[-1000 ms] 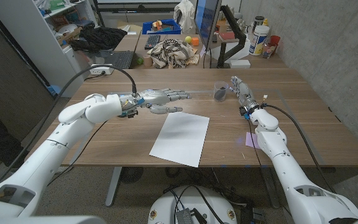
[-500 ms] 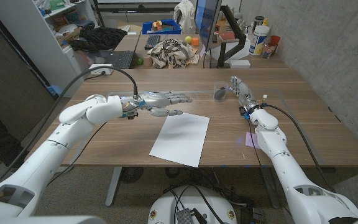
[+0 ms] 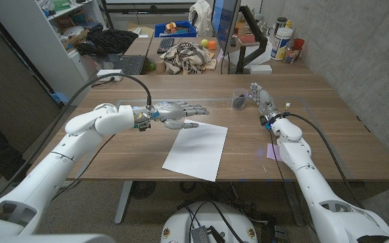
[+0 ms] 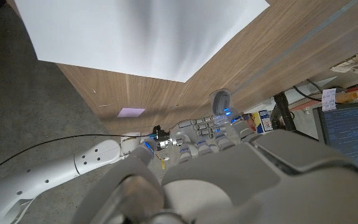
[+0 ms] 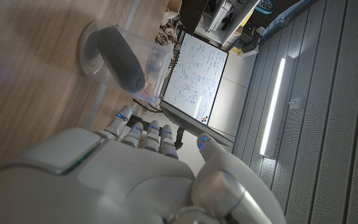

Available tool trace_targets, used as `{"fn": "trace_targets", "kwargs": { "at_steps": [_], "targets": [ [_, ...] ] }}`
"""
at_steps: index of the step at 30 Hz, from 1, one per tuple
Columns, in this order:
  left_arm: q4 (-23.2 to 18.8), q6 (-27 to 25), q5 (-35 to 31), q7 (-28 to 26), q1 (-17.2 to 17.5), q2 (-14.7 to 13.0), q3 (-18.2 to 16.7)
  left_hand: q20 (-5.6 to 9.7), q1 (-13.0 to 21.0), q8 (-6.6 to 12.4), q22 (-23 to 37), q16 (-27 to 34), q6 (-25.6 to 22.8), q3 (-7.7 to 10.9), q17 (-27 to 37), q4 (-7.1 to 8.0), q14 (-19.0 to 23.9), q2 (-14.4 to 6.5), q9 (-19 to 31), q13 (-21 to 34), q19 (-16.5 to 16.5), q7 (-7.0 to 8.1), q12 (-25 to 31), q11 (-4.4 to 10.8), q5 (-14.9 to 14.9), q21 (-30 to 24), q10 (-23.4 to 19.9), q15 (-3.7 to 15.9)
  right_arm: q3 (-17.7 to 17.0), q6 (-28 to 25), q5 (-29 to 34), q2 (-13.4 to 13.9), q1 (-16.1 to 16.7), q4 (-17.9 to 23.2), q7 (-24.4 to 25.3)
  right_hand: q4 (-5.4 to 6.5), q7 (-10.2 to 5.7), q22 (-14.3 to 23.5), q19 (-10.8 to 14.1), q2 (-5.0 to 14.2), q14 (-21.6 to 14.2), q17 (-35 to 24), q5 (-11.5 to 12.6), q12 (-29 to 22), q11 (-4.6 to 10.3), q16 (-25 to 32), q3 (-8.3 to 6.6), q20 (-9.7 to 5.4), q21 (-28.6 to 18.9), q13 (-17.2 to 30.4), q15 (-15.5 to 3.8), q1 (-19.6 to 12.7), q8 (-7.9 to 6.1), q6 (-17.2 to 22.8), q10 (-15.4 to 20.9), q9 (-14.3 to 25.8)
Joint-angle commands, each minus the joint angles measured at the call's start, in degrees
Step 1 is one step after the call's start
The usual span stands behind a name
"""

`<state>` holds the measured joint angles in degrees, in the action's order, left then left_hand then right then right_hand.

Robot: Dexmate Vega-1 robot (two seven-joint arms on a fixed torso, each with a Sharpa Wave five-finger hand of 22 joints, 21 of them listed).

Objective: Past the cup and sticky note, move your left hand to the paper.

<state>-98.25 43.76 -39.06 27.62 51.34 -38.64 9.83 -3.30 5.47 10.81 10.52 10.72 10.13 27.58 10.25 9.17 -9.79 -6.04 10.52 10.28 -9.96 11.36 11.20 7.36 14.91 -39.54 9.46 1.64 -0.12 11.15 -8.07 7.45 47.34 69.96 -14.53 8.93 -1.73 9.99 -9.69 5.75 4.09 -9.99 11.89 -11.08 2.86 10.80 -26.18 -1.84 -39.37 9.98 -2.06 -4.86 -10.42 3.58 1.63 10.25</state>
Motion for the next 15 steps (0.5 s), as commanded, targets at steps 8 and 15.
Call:
{"fn": "trace_targets", "kwargs": {
  "at_steps": [8, 15],
  "targets": [
    [-1.04, -0.94, -1.09, 1.64, 0.24, -0.60, 1.10, -0.34, 1.09, 0.20, 0.33, -0.21, 1.59, 0.66, 0.04, -0.48, -3.03, -2.41, 0.27, 0.09, -10.35, 0.87, -0.39, 0.30, 0.21, 0.78, 1.18, 1.78, -0.11, -0.10, -0.02, 0.06, 0.42, 0.45, 0.06, -0.24, 0.15, 0.31, -0.49, 4.99, 0.11, -0.12, 0.26, -0.36, 0.40, 0.18, -0.14, -7.12, 0.44, 0.23, -3.09, -0.06, -0.35, -0.05, -0.08, 0.24],
    [-1.54, -1.40, -1.52, 2.22, 0.38, -0.75, 1.50, -0.46, 2.15, 0.19, 0.34, -0.31, 1.78, 1.53, -0.05, -1.02, -3.63, -2.99, 0.26, 0.12, -11.06, 0.84, -0.53, 0.35, 0.28, 1.19, 1.91, 1.67, -0.17, -0.08, -0.14, 0.09, 0.46, 0.39, -0.03, -0.25, 0.16, 0.31, -0.47, 5.02, 0.13, -0.12, 0.28, -0.34, 0.33, 0.17, -0.18, -7.10, 0.51, 0.23, -2.99, -0.09, -0.35, -0.06, -0.12, 0.24]
  ]
}}
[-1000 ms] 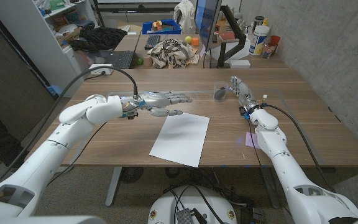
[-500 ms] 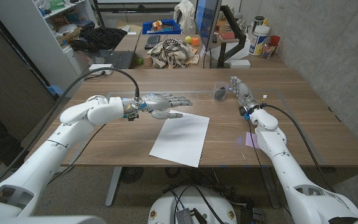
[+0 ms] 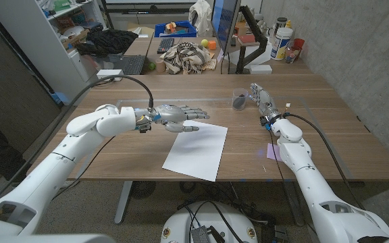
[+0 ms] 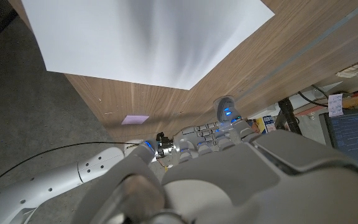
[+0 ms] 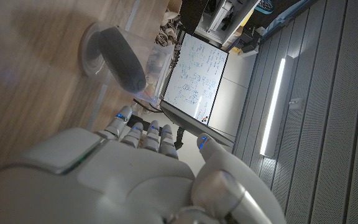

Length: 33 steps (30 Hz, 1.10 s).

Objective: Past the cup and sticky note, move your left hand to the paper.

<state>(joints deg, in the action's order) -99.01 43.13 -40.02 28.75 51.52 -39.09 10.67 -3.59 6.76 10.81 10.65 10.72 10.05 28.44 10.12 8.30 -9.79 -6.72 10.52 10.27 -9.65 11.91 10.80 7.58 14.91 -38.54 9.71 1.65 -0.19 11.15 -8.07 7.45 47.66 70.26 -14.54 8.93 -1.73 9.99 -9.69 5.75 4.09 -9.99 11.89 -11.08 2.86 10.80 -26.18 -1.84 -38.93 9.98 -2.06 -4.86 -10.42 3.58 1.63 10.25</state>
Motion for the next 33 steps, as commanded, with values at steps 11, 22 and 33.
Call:
{"fn": "trace_targets", "kwargs": {
  "at_steps": [11, 22, 33],
  "targets": [
    [-2.10, -1.33, -2.38, 0.99, 0.77, -0.81, 0.83, -0.02, 1.69, 0.14, 0.22, -0.30, 2.17, 0.98, 0.04, -0.73, -3.94, -1.85, 0.26, 0.15, -11.57, 0.53, -0.07, 0.26, 0.24, 0.43, 1.86, 1.82, -0.11, -0.05, -0.24, 0.19, 0.30, 0.18, -0.19, -0.27, 0.17, 0.32, -0.41, 5.02, 0.14, -0.11, 0.30, -0.35, 0.33, 0.17, -0.23, -7.05, 0.19, 0.23, -3.02, -0.14, -0.35, -0.07, -0.11, 0.24],
    [-3.27, -1.99, -3.79, 0.90, 1.28, -1.27, 1.00, -0.16, 2.56, 0.14, 0.24, -0.30, 2.41, 1.52, 0.01, -1.21, -4.32, -2.00, 0.27, 0.16, -12.05, 0.66, -0.10, 0.35, 0.26, 0.73, 2.17, 1.78, -0.11, 0.13, -0.41, 0.23, 0.37, 0.20, -0.38, -0.27, 0.18, 0.32, -0.37, 5.01, 0.16, -0.11, 0.32, -0.34, 0.36, 0.15, -0.27, -7.03, 0.34, 0.23, -2.94, -0.16, -0.35, -0.07, -0.13, 0.24],
    [-5.14, -2.55, -6.94, 0.43, 1.87, -2.15, 1.37, -0.90, 3.03, 0.08, 0.28, -0.30, 2.81, 1.84, 0.06, -1.32, -4.74, -2.05, 0.30, 0.18, -12.41, 0.69, -0.20, 0.38, 0.15, 0.95, 2.69, 1.74, -0.29, 0.14, -0.82, 0.34, 0.74, 0.34, -0.66, -0.27, 0.15, 0.33, -0.26, 5.01, 0.14, -0.11, 0.33, -0.30, 0.50, 0.16, -0.30, -7.05, 0.44, 0.23, -2.92, -0.18, -0.32, -0.14, -0.23, 0.24]
  ]
}}
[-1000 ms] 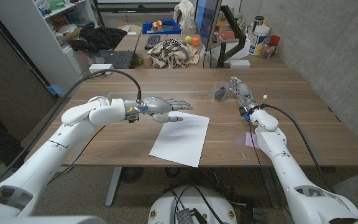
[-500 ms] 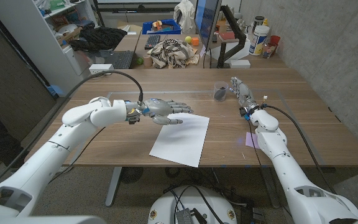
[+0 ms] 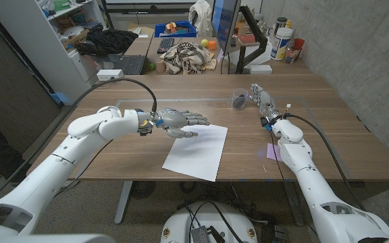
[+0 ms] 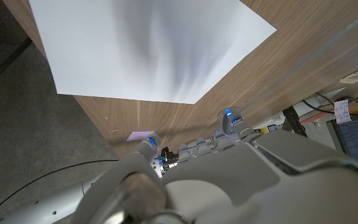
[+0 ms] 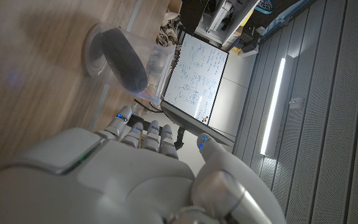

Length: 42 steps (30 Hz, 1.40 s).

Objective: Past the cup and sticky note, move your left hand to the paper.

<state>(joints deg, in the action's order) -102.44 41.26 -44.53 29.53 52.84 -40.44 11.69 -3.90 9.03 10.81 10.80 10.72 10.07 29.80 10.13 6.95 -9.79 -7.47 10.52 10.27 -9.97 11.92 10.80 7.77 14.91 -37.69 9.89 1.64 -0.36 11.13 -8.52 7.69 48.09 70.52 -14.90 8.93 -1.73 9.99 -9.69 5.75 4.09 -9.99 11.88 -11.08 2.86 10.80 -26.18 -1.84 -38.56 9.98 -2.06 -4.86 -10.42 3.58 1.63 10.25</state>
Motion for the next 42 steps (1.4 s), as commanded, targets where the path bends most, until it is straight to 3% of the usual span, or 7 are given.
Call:
{"fn": "trace_targets", "kwargs": {
  "at_steps": [1, 23, 42],
  "targets": [
    [-1.81, -0.75, -2.50, -0.37, 0.63, -0.85, 0.35, -0.62, 0.79, 0.07, 0.13, -0.31, 2.83, 0.51, 0.05, 0.03, -4.80, -1.30, 0.30, 0.18, -12.12, 0.68, -0.21, 0.14, 0.14, 0.12, 2.54, 1.76, -0.13, 0.17, -0.44, 0.10, 0.34, 0.06, -0.37, -0.27, 0.17, 0.33, -0.27, 5.01, 0.15, -0.11, 0.33, -0.30, 0.43, 0.16, -0.30, -7.02, 0.09, 0.23, -2.87, -0.18, -0.33, -0.14, -0.24, 0.24],
    [-3.29, -1.31, -4.79, -0.39, 1.54, -2.08, 0.95, -0.74, 1.95, -0.12, 0.20, -0.22, 4.28, 1.30, 0.06, -0.33, -5.38, -1.51, 0.36, 0.21, -12.72, 0.73, -0.18, 0.35, -0.06, 0.51, 3.20, 1.72, 0.03, 0.47, -0.60, 0.08, 0.38, -0.27, -0.65, -0.23, 0.12, 0.34, -0.22, 5.01, 0.14, -0.13, 0.33, -0.31, 0.36, 0.17, -0.31, -6.97, 0.28, 0.23, -2.93, -0.16, -0.33, -0.17, -0.25, 0.25],
    [-1.94, -0.60, -5.96, -0.93, 0.76, -2.79, 1.96, -0.77, 3.28, -0.01, 0.25, -0.19, 4.96, 2.01, 0.01, -1.02, -5.87, -1.46, 0.40, 0.22, -13.10, 0.74, -0.16, 0.36, -0.16, 0.83, 3.64, 1.72, 0.41, 0.39, 0.03, -0.32, -0.15, -0.99, -0.19, -0.19, 0.20, 0.34, -0.16, 4.99, 0.15, -0.14, 0.33, -0.31, 0.36, 0.17, -0.31, -6.94, 0.46, 0.23, -2.94, -0.14, -0.34, -0.18, -0.25, 0.25]
  ]
}}
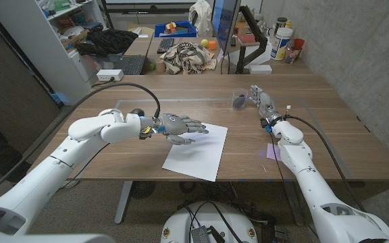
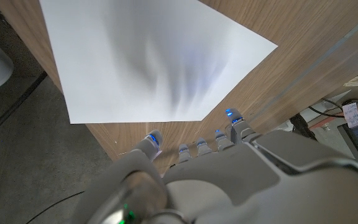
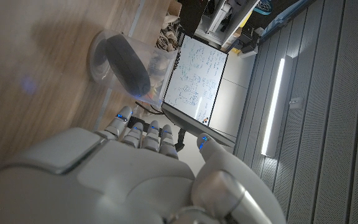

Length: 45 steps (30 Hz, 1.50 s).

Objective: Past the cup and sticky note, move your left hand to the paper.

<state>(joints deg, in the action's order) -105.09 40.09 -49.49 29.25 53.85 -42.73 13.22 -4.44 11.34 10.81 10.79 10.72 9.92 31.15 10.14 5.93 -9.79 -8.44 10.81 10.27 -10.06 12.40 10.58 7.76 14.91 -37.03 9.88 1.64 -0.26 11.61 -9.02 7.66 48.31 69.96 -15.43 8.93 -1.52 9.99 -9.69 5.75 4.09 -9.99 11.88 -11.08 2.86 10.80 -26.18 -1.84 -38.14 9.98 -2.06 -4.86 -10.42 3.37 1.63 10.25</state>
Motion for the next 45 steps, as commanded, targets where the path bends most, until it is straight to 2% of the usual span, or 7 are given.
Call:
{"fn": "trace_targets", "kwargs": {
  "at_steps": [1, 13, 45],
  "targets": [
    [0.69, 0.51, -1.05, -0.60, -0.25, -0.53, 0.46, -0.25, 1.03, -0.02, 0.26, -0.19, 5.18, 0.69, 0.00, -0.03, -5.89, -0.50, 0.11, 0.23, -13.02, 0.26, 0.07, 0.35, -0.16, 0.18, 3.65, 1.71, 0.33, -0.07, 0.56, -0.33, -0.39, -0.47, 0.37, -0.19, -0.02, 0.34, -0.16, 4.99, 0.15, -0.14, 0.33, -0.31, 0.35, 0.17, -0.31, -6.94, 0.05, 0.23, -2.93, -0.14, -0.33, 0.02, -0.26, 0.25],
    [1.43, 1.11, -1.82, -1.33, -0.46, -1.08, 0.85, -0.56, 1.53, 0.03, 0.31, -0.12, 5.52, 1.29, 0.09, 0.13, -6.12, -1.21, 0.14, 0.24, -13.24, 0.24, 0.08, 0.07, -0.23, 0.31, 3.93, 1.50, 0.53, -0.24, 1.00, -0.54, -0.62, -0.48, 0.59, -0.18, -0.06, 0.34, -0.12, 4.99, 0.13, -0.14, 0.33, -0.33, 0.35, 0.18, -0.32, -6.92, 0.15, 0.23, -2.93, -0.13, -0.34, 0.02, -0.23, 0.25],
    [3.07, 1.75, -3.98, -2.04, -1.52, -1.77, 2.43, -0.53, 1.88, 0.17, 0.41, -0.08, 6.02, 1.63, 0.25, 0.70, -7.01, -0.86, 0.21, 0.26, -13.92, 0.25, 0.04, 0.06, -0.71, 0.67, 4.79, 1.29, 0.79, -0.11, 1.85, -1.03, -1.32, -1.34, 1.05, -0.23, 0.03, 0.35, 0.03, 4.85, 0.12, -0.13, 0.34, -0.32, 0.29, 0.18, -0.25, -6.81, 0.42, 0.24, -2.80, -0.10, -0.34, -0.02, -0.27, 0.25]
  ]
}}
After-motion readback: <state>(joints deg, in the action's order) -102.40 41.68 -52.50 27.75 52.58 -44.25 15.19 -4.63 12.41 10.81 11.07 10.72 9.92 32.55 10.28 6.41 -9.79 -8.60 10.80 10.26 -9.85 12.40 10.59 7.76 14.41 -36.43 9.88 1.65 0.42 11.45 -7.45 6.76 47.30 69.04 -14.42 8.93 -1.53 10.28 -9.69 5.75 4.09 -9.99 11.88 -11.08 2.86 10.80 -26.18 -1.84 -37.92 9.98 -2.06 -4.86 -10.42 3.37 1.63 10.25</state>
